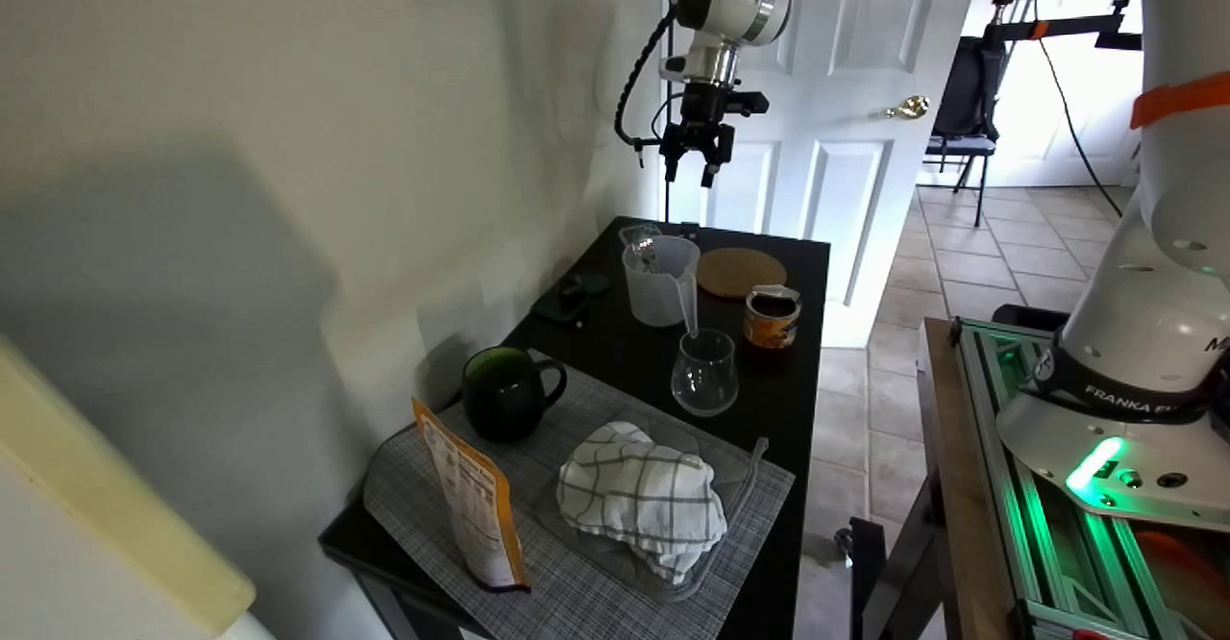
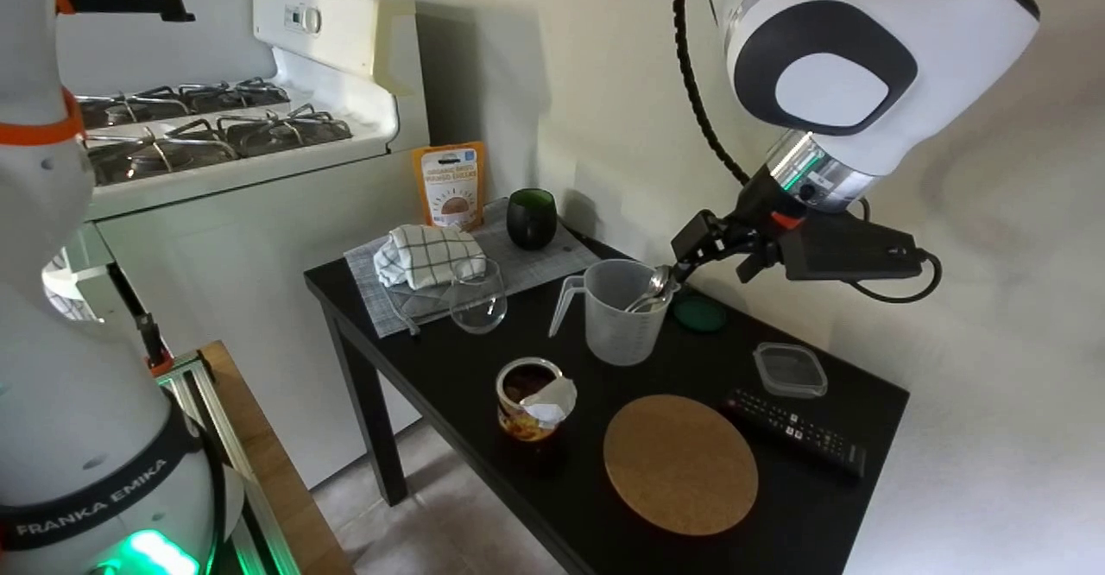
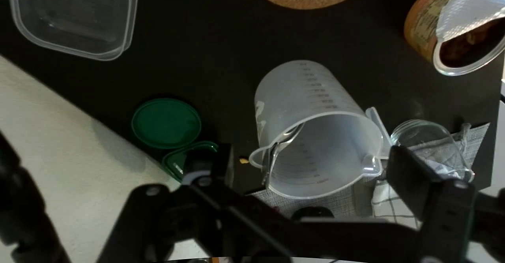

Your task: Put the bowl in the jar

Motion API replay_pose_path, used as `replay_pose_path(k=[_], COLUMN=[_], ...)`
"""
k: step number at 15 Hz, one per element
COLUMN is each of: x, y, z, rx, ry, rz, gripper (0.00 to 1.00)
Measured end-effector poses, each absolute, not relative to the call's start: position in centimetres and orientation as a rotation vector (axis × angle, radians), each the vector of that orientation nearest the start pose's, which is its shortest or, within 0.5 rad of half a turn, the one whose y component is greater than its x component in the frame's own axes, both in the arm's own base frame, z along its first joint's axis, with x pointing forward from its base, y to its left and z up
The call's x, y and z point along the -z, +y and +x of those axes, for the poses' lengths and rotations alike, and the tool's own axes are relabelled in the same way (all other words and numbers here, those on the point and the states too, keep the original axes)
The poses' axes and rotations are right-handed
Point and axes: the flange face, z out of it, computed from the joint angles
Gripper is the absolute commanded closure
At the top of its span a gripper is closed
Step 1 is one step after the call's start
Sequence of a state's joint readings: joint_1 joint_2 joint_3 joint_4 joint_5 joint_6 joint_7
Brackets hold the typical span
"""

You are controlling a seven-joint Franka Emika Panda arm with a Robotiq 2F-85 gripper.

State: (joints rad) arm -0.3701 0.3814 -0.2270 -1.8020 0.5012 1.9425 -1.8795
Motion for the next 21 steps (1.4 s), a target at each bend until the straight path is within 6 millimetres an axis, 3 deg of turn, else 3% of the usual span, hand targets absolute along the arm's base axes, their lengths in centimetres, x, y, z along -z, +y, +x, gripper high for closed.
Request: replay_pose_path(k=[4, 9, 13, 15, 16, 21], x=[-32.2, -27.6, -24.3, -23.1, -22.6, -19.9], y=[-31.9, -35.0, -36.6, -36.6, -36.5, -35.2], z=[54.2, 55.0, 56.7, 58.1, 58.8, 61.7], rx=[0.403, 0.518, 0.519, 0.525, 0.529, 0.514], ry=[-1.298, -1.011, -0.976, -0.997, -1.012, -1.045], rz=[-2.501, -2.655, -2.708, -2.722, -2.726, -2.758], gripper=[0.0, 0.05, 0.17, 0.23, 0.32, 0.35])
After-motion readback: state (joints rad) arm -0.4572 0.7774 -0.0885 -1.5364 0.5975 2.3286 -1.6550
